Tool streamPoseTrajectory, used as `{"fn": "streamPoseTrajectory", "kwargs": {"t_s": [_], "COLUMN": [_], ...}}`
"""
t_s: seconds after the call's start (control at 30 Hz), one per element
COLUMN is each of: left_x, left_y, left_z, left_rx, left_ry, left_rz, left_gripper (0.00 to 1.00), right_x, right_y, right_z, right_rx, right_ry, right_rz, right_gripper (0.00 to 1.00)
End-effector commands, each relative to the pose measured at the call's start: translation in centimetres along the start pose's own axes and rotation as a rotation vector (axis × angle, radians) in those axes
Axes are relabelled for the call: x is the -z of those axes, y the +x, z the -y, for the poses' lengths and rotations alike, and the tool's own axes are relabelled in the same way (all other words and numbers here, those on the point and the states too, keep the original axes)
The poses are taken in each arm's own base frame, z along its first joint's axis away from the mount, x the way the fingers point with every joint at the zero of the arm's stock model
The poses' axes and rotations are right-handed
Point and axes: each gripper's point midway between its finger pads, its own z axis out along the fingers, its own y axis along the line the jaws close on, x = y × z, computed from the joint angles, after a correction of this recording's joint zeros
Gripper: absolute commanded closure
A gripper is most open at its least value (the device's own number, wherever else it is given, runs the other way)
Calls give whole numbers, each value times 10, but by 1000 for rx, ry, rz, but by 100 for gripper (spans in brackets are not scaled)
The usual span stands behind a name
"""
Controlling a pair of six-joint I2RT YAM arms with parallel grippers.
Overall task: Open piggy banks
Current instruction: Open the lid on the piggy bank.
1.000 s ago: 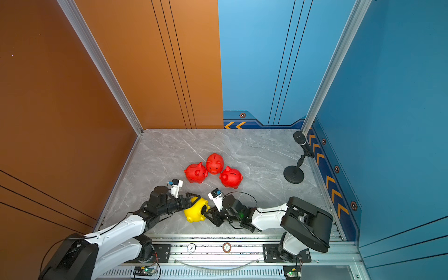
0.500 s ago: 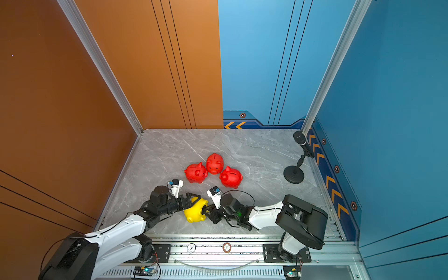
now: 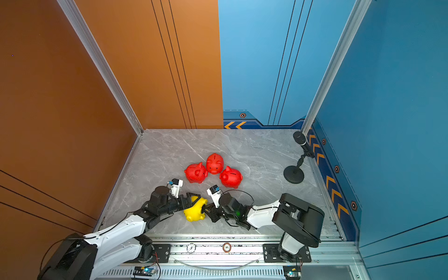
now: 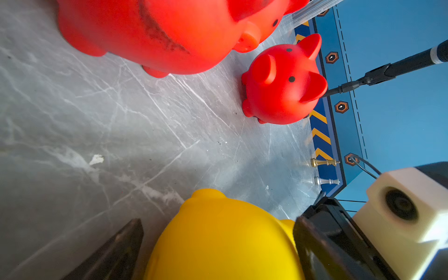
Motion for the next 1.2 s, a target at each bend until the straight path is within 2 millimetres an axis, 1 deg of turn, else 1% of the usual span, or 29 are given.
{"fn": "streamPoseTrajectory", "kwargs": {"t_s": [0.0,0.3,0.53,0.7,0.83,0.97,1.07,1.17], "left_x": [0,0,0,-1,0,2,4,4], "left_y": [37,35,38,40,45,48,49,50], "left_z": [-36,-46,-52,-48,-45,-42,-40,-37], "left_rx": [30,20,8,4,14,22,33,47], "left_ry": [-134,-223,-273,-253,-219,-181,-158,-123], "left_rz": [-106,-55,-44,-62,-103,-146,-170,-192], "left_gripper": [2,2,2,2,2,2,2,2], "right_x": [-5,-10,-14,-13,-9,-8,-7,-9], "right_y": [-20,-18,-16,-19,-22,-24,-27,-27], "right_z": [-26,-31,-35,-40,-49,-55,-62,-64], "right_rx": [7,-8,-25,-8,50,93,112,121], "right_ry": [-73,-68,-85,-117,-174,-210,-252,-278], "right_rz": [56,37,32,54,87,95,107,111], "right_gripper": [78,79,82,84,88,90,90,88]}}
